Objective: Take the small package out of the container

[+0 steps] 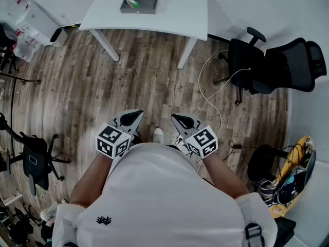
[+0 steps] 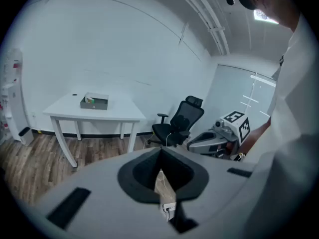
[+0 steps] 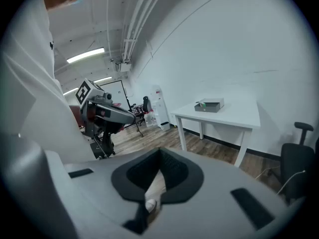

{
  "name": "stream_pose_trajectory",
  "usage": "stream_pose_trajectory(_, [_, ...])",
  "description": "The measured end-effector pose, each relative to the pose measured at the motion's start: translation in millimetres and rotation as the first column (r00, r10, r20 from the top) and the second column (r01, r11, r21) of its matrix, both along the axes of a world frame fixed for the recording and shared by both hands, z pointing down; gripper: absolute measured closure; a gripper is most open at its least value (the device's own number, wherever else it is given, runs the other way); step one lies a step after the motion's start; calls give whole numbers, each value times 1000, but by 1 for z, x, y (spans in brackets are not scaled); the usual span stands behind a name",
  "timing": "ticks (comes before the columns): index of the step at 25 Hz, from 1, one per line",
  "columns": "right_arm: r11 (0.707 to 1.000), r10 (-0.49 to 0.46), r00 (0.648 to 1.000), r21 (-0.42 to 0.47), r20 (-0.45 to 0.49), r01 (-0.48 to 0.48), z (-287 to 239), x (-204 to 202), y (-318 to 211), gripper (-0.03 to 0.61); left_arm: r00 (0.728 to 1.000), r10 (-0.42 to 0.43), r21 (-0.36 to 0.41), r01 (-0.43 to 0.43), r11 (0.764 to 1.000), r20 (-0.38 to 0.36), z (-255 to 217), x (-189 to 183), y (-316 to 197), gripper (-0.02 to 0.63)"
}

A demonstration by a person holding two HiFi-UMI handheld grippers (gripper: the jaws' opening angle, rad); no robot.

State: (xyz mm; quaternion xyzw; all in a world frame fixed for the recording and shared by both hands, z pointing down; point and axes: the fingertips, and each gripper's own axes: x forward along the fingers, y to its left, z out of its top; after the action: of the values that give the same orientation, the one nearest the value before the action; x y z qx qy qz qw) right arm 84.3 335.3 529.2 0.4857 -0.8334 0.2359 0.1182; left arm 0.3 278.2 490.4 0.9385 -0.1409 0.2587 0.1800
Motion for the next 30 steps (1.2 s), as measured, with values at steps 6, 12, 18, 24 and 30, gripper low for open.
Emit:
stream_pose_trajectory(6, [999,-35,999,-10,-4,35,3,-6,-14,572,999,-44,-5,44,999,-21,-4,-5,-18,607])
stream_pose_trajectory(12, [1000,-13,1000,-17,-22,13,3,-3,-52,572,998,-47,-20,46,999,-40,2,-9,-56,607])
stream_pose_trajectory(18, [998,46,998,-37,-34,-47,-3,6,-110,571,996,-27,-33,24,999,-90,-4,0,-123,607])
stream_pose_trajectory(24, [996,86,994,-24,-71,-88,-15,3,-184,568,993,-5,-25,2,1000,-116,-10,-13,-193,607])
stream_pose_trajectory(30, [997,69,991,-36,-112,-73,-17,-14,-249,568,992,-13,-27,10,1000,-128,-5,-43,-255,607])
